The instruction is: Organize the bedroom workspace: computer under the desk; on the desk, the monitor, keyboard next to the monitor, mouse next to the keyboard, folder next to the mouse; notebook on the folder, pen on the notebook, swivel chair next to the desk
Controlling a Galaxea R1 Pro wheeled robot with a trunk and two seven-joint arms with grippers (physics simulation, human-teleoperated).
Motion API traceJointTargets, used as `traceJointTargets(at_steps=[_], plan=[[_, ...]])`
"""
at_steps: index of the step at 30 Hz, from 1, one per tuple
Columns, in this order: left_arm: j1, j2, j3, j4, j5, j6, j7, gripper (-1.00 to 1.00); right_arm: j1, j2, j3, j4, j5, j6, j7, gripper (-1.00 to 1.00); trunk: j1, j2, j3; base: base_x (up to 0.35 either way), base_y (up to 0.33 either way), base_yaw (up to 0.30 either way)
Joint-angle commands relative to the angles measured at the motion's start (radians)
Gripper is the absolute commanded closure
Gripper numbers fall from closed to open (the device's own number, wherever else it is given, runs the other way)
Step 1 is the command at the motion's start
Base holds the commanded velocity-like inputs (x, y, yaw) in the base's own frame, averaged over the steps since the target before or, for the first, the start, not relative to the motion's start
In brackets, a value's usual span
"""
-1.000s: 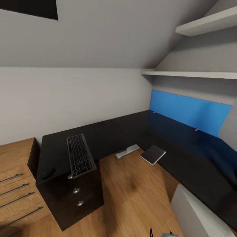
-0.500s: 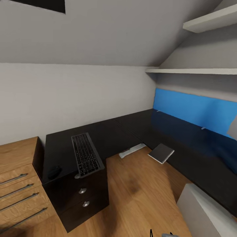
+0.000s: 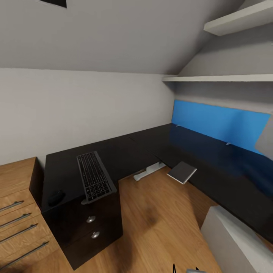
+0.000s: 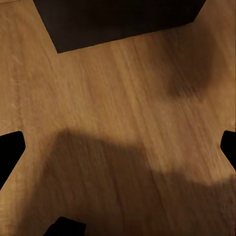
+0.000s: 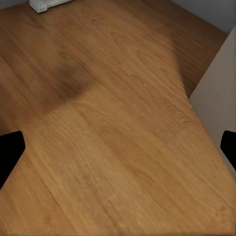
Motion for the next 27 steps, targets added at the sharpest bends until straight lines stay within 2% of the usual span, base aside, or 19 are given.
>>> traceJointTargets(at_steps=[1,2,4,11,14,15,20,21,24,25,27], plan=[[-0.001,0.001,-0.008,0.000,0.003,0.035,0.008,-1.00,-0.001,0.001,-0.006,0.001,0.010,-0.002,-0.002,-1.00,0.004,-0.008,-0.004,0.000,0.001,-0.028],[-0.001,0.002,-0.008,-0.001,0.002,0.081,0.007,-1.00,-0.001,0.001,-0.006,0.001,0.010,-0.002,-0.002,-1.00,0.008,-0.015,-0.007,0.000,0.000,-0.014],[-0.001,0.003,-0.008,-0.001,0.003,0.108,0.007,-1.00,-0.001,0.001,-0.006,0.001,0.011,-0.002,-0.002,-1.00,0.015,-0.029,-0.013,0.000,0.000,-0.009],[-0.001,0.007,-0.008,-0.006,0.002,0.131,0.006,-1.00,-0.001,0.003,-0.006,0.002,0.013,-0.002,0.002,-1.00,0.042,-0.078,-0.035,0.000,0.000,-0.002],[-0.001,0.011,-0.004,-0.051,0.002,0.131,0.005,-1.00,-0.001,0.003,-0.006,0.002,0.012,-0.002,0.003,-1.00,0.054,-0.099,-0.045,0.000,0.000,0.000],[-0.001,0.027,-0.003,-0.091,0.002,0.132,0.003,-1.00,-0.001,0.005,-0.005,0.002,0.012,-0.002,0.004,-1.00,0.058,-0.106,-0.048,0.000,0.000,0.000],[-0.001,0.044,-0.004,-0.137,0.003,0.132,0.003,-1.00,-0.001,0.006,-0.004,0.001,0.013,-0.002,0.004,-1.00,0.077,-0.141,-0.064,0.000,0.000,0.000],[-0.001,0.068,-0.005,-0.183,0.003,0.136,0.002,-1.00,-0.001,0.005,-0.003,0.000,0.013,-0.005,0.004,-1.00,0.081,-0.148,-0.067,0.000,0.000,0.000],[-0.001,0.091,-0.005,-0.254,0.004,0.144,0.002,-1.00,-0.001,0.004,-0.003,-0.005,0.014,-0.023,0.004,-1.00,0.092,-0.169,-0.076,0.000,0.000,0.000],[0.000,0.102,-0.005,-0.302,0.004,0.164,0.002,-1.00,-0.001,0.004,-0.003,-0.007,0.014,-0.041,0.004,-1.00,0.096,-0.176,-0.079,0.000,0.000,0.000],[0.000,0.126,-0.004,-0.399,0.005,0.247,0.003,-1.00,-0.001,0.005,-0.002,-0.008,0.015,-0.074,0.004,-1.00,0.104,-0.190,-0.085,0.000,0.000,0.000]])
